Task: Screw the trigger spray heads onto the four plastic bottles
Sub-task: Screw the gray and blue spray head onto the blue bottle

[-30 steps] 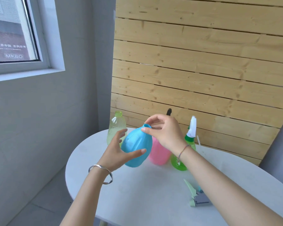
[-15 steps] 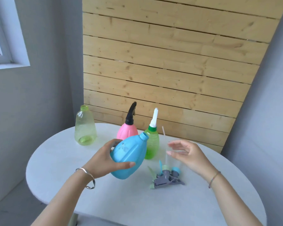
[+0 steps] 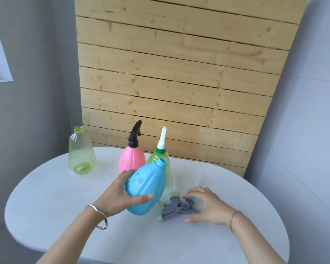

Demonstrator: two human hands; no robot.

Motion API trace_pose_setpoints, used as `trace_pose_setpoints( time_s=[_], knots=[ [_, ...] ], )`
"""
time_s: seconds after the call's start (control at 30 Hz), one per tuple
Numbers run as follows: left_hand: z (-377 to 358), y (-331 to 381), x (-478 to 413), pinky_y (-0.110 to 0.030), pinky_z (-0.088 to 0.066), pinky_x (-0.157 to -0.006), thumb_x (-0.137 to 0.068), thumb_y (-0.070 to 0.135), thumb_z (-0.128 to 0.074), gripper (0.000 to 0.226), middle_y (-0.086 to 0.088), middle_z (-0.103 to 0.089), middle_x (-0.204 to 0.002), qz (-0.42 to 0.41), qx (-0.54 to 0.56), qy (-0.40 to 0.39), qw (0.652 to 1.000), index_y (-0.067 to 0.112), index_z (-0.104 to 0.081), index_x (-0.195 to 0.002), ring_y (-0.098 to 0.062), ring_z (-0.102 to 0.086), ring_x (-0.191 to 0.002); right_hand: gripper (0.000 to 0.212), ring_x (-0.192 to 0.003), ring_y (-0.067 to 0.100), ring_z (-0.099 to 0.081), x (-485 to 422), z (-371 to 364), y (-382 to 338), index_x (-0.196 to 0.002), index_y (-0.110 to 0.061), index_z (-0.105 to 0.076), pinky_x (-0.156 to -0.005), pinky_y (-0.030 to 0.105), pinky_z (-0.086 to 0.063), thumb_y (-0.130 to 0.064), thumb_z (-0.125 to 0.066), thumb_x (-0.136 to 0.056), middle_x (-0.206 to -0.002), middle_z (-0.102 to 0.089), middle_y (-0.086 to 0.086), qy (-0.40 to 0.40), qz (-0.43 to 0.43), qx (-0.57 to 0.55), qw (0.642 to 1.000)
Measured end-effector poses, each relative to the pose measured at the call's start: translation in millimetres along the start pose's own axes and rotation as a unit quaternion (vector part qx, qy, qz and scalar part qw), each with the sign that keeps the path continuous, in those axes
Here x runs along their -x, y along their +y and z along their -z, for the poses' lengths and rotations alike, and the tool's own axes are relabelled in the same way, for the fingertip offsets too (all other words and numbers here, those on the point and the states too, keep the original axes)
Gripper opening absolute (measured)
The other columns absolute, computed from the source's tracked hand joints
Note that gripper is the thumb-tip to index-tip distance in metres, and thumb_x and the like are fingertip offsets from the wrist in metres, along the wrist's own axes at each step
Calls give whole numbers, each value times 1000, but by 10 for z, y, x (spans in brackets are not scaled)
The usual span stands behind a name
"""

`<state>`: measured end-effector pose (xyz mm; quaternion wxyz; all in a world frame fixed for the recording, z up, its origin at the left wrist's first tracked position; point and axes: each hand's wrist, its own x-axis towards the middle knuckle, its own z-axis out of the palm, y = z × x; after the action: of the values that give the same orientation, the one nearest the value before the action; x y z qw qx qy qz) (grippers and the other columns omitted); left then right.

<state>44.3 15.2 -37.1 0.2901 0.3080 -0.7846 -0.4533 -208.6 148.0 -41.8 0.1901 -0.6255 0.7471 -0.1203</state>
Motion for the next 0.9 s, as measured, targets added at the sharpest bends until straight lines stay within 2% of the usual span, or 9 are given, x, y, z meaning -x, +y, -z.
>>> trace_pose_setpoints(
  time_s=[0.1,0.2,0.3,0.47,0.63,0.7,0.77,0.8,0.9],
  knots=[
    [-37,9,-2,-7,-50,-66,-46,61,-77,65,17,-57,-109,3,5,-8,1000,53,-46,-103,6,-59,-96,60,-122,13,-36,-12,-23,22,-125,-34,-54,-103,27,-28,-46,-74,-70,-127,-45,-6,24,-3,76,997],
    [-57,12,-2,-12,-52,-63,-50,57,-80,64,18,-65,-97,-1,27,-29,999,47,-51,-107,3,-63,-90,47,-118,14,-42,-13,-29,78,-117,-32,-60,-99,27,-31,-39,-72,-73,-121,-50,-4,39,-10,70,997],
    [-71,12,-3,-16,-54,-63,-51,56,-81,64,22,-65,-97,-1,42,-34,999,46,-52,-107,-1,-65,-88,40,-115,15,-46,-9,-3,123,-113,-32,-61,-97,27,-32,-39,-70,-75,-118,-52,-5,59,-23,82,995],
    [-107,6,-20,-19,-55,-66,-51,54,-81,69,9,-67,-100,6,69,-24,997,42,-52,-112,-4,-67,-88,29,-112,17,-50,10,80,218,-111,-27,-61,-92,25,-37,-30,-64,-82,-116,-54,-3,107,-58,67,990],
    [-126,8,-38,-21,-55,-66,-50,55,-80,72,5,-65,-104,4,69,-12,998,40,-50,-114,-4,-66,-88,26,-106,19,-54,22,237,207,-112,-24,-59,-82,28,-44,-25,-60,-87,-118,-49,-1,226,-79,89,967],
    [-125,7,-43,-21,-55,-65,-50,56,-80,73,3,-65,-104,2,67,-1,998,39,-50,-114,-4,-66,-88,23,-102,17,-54,29,324,116,-111,-24,-60,-81,28,-42,-25,-60,-88,-112,-53,-3,312,-68,-25,947],
    [-118,2,-50,-20,-55,-64,-49,57,-79,73,5,-64,-104,1,63,10,998,39,-50,-113,-4,-65,-87,15,-96,13,-55,29,437,-59,-104,-26,-62,-80,20,-41,-25,-59,-90,-100,-60,-10,356,-35,-234,904],
    [-112,1,-52,-19,-55,-63,-49,57,-79,72,5,-64,-103,1,60,16,998,40,-49,-112,-4,-65,-87,12,-93,12,-58,25,494,-168,-102,-25,-62,-82,18,-43,-27,-56,-92,-96,-63,-11,354,-13,-354,865],
    [-89,-12,-57,-17,-54,-61,-46,57,-80,71,5,-64,-102,8,52,32,998,41,-49,-109,0,-64,-84,27,-91,19,-62,-1,663,-435,-106,-18,-60,-92,31,-48,-35,-42,-96,-103,-65,5,312,55,-610,727]
  ],
)
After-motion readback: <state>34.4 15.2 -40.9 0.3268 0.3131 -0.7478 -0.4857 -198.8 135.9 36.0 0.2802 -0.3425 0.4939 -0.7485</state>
